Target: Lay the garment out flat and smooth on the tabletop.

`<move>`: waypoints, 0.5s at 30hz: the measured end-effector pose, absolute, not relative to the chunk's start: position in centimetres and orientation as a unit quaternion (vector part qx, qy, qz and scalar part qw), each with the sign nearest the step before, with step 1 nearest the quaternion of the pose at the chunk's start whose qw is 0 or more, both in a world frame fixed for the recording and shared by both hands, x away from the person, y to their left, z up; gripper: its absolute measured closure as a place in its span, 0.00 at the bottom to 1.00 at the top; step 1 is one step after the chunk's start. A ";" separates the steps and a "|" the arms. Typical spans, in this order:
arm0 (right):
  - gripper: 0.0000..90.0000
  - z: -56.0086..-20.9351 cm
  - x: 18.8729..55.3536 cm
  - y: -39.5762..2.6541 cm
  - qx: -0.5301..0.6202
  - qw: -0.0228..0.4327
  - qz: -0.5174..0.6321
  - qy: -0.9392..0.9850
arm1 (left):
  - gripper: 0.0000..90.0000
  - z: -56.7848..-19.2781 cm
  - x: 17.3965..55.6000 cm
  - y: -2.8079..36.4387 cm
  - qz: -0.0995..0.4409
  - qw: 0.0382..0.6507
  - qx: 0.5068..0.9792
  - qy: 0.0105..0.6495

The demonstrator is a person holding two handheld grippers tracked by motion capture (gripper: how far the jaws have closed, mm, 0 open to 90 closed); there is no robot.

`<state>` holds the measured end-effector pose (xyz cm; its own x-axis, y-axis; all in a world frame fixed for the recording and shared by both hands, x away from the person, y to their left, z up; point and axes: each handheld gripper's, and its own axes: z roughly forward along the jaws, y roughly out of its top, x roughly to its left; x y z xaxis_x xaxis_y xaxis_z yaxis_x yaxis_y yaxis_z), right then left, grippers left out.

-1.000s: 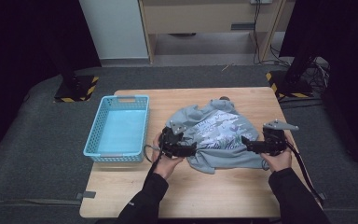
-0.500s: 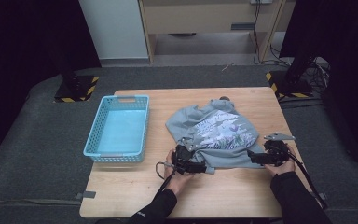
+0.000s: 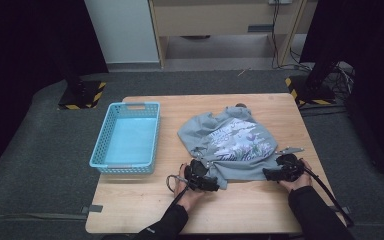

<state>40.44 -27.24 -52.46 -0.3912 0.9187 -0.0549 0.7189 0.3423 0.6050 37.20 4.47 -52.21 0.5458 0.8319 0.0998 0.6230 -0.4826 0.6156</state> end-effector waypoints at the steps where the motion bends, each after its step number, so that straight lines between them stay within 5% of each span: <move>1: 0.04 -52.5 40.3 -27.3 0.513 0.198 0.252 0.796 | 0.05 -52.1 37.0 4.8 0.200 0.259 0.844 0.426; 15: 0.04 -52.0 36.6 -27.9 0.464 0.188 0.238 0.833 | 0.04 -51.3 34.2 9.4 0.210 0.209 0.872 0.389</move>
<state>36.59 -27.95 -52.03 -0.4993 0.8615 -0.0927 0.6825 0.4569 0.5704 34.22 9.37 -51.28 0.6086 0.7669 0.2037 0.5912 -0.6095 0.5282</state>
